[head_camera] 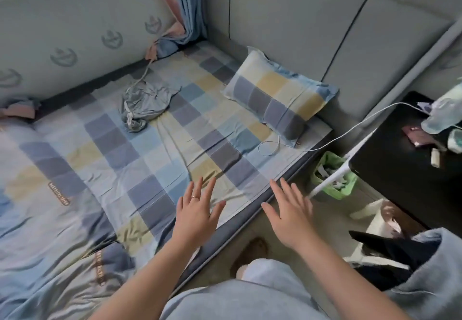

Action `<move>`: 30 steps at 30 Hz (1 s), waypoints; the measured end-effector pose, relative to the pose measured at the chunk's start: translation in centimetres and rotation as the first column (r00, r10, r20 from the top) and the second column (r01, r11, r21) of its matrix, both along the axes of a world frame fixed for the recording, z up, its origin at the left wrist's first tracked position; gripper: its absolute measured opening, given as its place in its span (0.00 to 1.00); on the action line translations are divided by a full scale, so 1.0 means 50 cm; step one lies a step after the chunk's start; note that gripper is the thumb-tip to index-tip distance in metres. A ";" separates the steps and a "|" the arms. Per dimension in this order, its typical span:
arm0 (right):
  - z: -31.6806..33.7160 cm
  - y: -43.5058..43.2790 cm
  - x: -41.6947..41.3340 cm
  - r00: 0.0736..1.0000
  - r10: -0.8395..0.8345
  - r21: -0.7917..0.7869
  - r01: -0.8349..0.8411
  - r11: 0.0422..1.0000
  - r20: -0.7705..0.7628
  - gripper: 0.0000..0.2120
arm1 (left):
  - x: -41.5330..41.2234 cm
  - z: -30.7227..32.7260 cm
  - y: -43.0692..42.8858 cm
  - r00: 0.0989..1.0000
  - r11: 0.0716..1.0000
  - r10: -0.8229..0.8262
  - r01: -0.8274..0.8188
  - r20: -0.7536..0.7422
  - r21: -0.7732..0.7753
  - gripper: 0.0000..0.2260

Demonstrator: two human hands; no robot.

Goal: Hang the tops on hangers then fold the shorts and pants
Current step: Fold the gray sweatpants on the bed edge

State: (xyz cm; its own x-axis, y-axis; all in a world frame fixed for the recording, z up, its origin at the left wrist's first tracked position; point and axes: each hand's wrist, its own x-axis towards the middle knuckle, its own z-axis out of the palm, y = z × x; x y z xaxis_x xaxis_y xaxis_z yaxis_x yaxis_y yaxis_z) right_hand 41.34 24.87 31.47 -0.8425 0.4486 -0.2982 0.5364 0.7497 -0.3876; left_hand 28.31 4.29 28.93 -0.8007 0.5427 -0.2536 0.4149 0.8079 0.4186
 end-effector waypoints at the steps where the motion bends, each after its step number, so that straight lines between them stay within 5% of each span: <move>1: -0.005 0.011 -0.029 1.000 0.021 0.000 -0.021 1.000 0.006 0.30 | -0.021 -0.005 0.000 1.000 1.000 0.026 -0.026 0.011 -0.009 0.29; 11: -0.024 0.154 -0.368 0.962 0.260 -0.066 -0.255 0.965 0.085 0.29 | -0.258 0.006 0.089 0.978 0.977 0.205 -0.203 0.034 -0.060 0.29; 21: 0.003 0.233 -0.661 0.906 0.423 -0.028 -0.422 0.906 0.009 0.30 | -0.472 0.010 0.165 0.939 0.938 0.344 -0.344 -0.012 -0.044 0.29; 30: -0.230 0.173 -1.020 0.906 0.420 0.059 -0.417 0.907 -0.049 0.31 | -0.857 -0.265 0.102 0.954 0.946 0.273 -0.290 -0.124 -0.146 0.29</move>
State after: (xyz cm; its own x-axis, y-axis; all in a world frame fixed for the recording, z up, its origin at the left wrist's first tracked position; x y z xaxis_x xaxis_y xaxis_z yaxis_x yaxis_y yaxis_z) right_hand -9.67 33.53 19.97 -0.9712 0.0630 -0.2299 0.1468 0.9181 -0.3682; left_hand -14.52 9.37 15.69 -0.9407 0.2503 -0.2291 0.1942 0.9508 0.2415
